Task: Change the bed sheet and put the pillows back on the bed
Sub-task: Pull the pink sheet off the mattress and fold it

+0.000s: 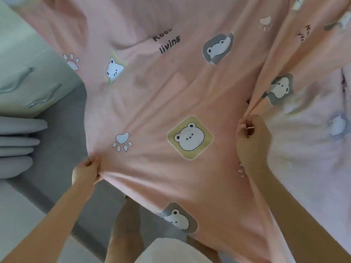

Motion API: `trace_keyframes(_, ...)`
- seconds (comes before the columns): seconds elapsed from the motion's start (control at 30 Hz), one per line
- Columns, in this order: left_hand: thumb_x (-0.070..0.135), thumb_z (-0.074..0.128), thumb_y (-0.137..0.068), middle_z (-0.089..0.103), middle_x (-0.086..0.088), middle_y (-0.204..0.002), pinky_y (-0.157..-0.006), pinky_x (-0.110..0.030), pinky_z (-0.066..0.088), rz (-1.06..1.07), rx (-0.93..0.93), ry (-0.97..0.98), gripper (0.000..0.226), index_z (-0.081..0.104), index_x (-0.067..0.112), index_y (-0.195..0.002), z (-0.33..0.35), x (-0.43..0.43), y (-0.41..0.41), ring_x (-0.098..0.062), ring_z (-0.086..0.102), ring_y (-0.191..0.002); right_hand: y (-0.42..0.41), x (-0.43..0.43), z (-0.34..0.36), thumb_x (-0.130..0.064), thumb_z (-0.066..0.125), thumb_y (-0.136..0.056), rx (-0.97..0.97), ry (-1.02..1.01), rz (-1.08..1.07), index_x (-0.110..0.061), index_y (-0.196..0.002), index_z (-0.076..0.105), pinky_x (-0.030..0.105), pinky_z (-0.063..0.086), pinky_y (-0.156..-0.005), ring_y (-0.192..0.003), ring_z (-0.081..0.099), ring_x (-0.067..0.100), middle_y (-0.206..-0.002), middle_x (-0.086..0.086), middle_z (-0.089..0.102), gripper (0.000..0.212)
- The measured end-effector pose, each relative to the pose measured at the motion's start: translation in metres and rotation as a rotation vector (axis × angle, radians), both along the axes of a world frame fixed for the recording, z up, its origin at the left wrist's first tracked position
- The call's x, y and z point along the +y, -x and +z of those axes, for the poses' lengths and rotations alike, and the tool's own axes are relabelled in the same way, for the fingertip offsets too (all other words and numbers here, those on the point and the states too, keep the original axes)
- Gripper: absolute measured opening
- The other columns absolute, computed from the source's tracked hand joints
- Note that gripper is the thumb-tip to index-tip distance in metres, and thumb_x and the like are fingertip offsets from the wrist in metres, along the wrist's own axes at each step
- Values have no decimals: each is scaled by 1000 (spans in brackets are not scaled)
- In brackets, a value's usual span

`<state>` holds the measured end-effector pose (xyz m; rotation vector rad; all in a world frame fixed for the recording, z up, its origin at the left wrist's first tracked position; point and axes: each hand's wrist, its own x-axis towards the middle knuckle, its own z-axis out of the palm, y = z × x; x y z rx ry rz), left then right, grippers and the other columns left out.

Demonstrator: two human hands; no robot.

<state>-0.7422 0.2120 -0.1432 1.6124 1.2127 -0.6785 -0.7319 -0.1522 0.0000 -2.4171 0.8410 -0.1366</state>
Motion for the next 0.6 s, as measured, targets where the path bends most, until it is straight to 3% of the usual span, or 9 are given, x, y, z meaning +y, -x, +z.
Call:
trace_keyframes(0.07, 15, 65, -85, 52, -6, -75, -45, -22, 49, -154, 24, 65, 11, 59, 10, -91, 17, 6, -13, -17, 48, -62, -2, 36, 6, 6, 48, -84, 24, -51, 32, -23, -85, 52, 28, 42, -66, -69, 52, 22, -75, -2, 56, 29)
trace_keyframes(0.13, 29, 71, -80, 56, -8, -93, -63, -32, 47, -333, -6, 46, 38, 56, 11, -110, 30, -1, -33, -23, 51, -73, -2, 71, 8, 5, 50, -84, 37, -87, 56, -19, -88, 55, 27, 38, -66, -71, 52, 21, -77, -4, 56, 25)
trace_keyframes(0.17, 31, 69, -83, 58, -6, -101, -73, -35, 47, -391, -52, 4, 41, 54, 14, -117, 37, -10, -44, -25, 54, -81, 1, 86, 7, 4, 50, -84, 37, -97, 71, -17, -91, 58, 26, 36, -66, -72, 52, 20, -79, -5, 58, 23)
trace_keyframes(0.23, 30, 65, -85, 63, -1, -99, -88, -39, 48, -461, -150, 34, 32, 59, 18, -113, 56, -38, -62, -24, 58, -88, 17, 105, -1, 3, 50, -84, 109, -153, 199, -14, -105, 60, 25, 35, -68, -77, 56, 22, -85, -4, 61, 28)
trace_keyframes(0.3, 31, 65, -83, 65, 5, -87, -87, -36, 50, -543, -228, 146, 20, 64, 18, -99, 74, -75, -72, -18, 60, -81, 36, 112, -13, 1, 50, -83, 371, -261, 446, -17, -130, 49, 28, 38, -79, -86, 58, 24, -87, -5, 55, 51)
trace_keyframes(0.37, 27, 64, -86, 62, 9, -83, -72, -24, 47, -653, -293, 186, 14, 64, 16, -95, 88, -114, -77, -14, 58, -74, 46, 96, -24, -3, 48, -84, 635, -357, 519, -21, -139, 42, 30, 40, -92, -95, 58, 26, -91, -4, 55, 58)
trace_keyframes(0.47, 26, 64, -87, 61, 6, -87, -65, -20, 42, -828, -372, 130, 15, 63, 15, -98, 91, -169, -78, -15, 58, -82, 36, 41, -36, -3, 50, -86, 492, -452, 75, -15, -105, 66, 30, 45, -90, -93, 61, 22, -94, -2, 64, 27)
trace_keyframes(0.53, 25, 64, -86, 62, -1, -96, -76, -24, 43, -943, -377, 109, 21, 62, 13, -103, 83, -201, -73, -19, 59, -92, 20, -4, -34, -4, 52, -88, 362, -629, -288, -17, -84, 62, 37, 50, -79, -80, 62, 25, -89, 6, 64, 16)
trace_keyframes(0.6, 27, 65, -86, 60, -7, -110, -85, -27, 42, -1063, -360, 56, 33, 58, 12, -115, 69, -227, -65, -24, 57, -103, 2, -48, -36, -4, 53, -91, 274, -707, -478, -11, -77, 57, 37, 49, -67, -67, 56, 24, -78, 12, 59, 16)
